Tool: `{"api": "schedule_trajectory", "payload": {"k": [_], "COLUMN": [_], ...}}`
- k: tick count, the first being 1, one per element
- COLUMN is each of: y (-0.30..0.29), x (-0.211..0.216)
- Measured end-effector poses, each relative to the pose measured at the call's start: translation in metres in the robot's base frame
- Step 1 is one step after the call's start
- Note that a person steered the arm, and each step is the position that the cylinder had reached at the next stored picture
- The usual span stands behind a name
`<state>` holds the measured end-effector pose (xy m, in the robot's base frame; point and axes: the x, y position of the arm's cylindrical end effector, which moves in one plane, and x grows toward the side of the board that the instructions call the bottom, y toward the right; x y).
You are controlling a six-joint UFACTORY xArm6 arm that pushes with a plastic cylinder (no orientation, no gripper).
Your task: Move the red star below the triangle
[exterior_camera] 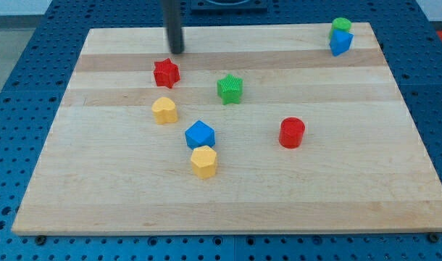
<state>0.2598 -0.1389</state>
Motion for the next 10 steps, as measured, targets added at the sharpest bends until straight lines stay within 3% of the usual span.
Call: {"api": "schedule_trajectory", "payload": {"k": [1, 4, 10], "y": [-0.048, -0.045, 0.152], "x": [0.016, 0.077, 0.065]}}
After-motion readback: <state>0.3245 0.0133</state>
